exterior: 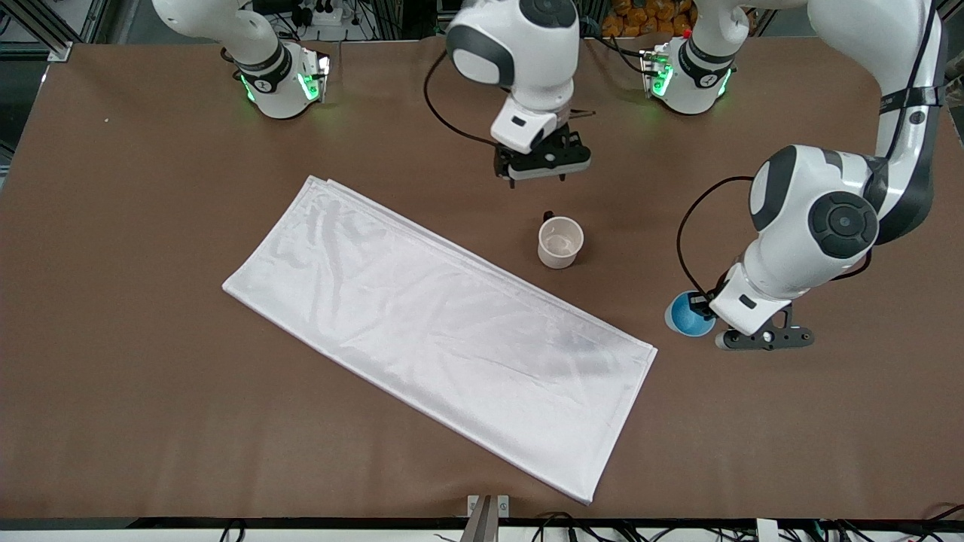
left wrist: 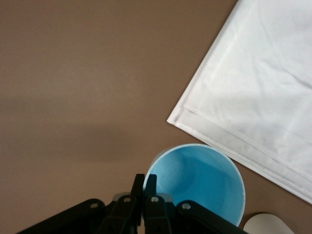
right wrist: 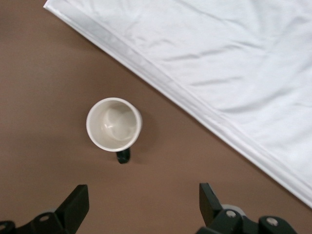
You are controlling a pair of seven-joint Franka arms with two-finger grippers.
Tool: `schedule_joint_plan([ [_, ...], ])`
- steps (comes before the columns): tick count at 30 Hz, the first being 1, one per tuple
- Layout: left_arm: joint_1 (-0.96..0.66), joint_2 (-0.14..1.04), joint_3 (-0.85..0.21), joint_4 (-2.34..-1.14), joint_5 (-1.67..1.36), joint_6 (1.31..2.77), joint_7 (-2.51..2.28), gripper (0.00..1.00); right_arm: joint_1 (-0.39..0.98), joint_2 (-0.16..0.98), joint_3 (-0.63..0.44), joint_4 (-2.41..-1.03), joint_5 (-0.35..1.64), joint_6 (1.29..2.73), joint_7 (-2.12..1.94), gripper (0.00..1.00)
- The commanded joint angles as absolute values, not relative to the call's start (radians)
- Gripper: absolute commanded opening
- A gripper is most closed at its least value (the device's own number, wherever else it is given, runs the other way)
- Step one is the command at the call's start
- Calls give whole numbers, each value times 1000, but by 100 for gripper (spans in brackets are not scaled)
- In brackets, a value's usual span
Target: Place blue cup into white mug on table
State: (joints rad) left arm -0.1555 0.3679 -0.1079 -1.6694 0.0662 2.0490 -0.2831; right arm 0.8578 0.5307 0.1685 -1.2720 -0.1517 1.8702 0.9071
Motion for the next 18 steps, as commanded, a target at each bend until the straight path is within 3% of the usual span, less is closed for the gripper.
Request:
schedule_joint_plan([
  [1, -158, 307, -155, -1746, 97, 2046, -386, 0, 775, 431, 181, -1310, -104, 1777, 796, 100],
  [12, -155, 184, -276, -1900, 97, 2045, -577, 0, 629, 331, 187, -1308, -104, 1686, 706, 100],
  [18, -155, 138, -343, -1962, 78, 2046, -679, 0, 480, 279, 264, -1310, -104, 1644, 598, 100],
])
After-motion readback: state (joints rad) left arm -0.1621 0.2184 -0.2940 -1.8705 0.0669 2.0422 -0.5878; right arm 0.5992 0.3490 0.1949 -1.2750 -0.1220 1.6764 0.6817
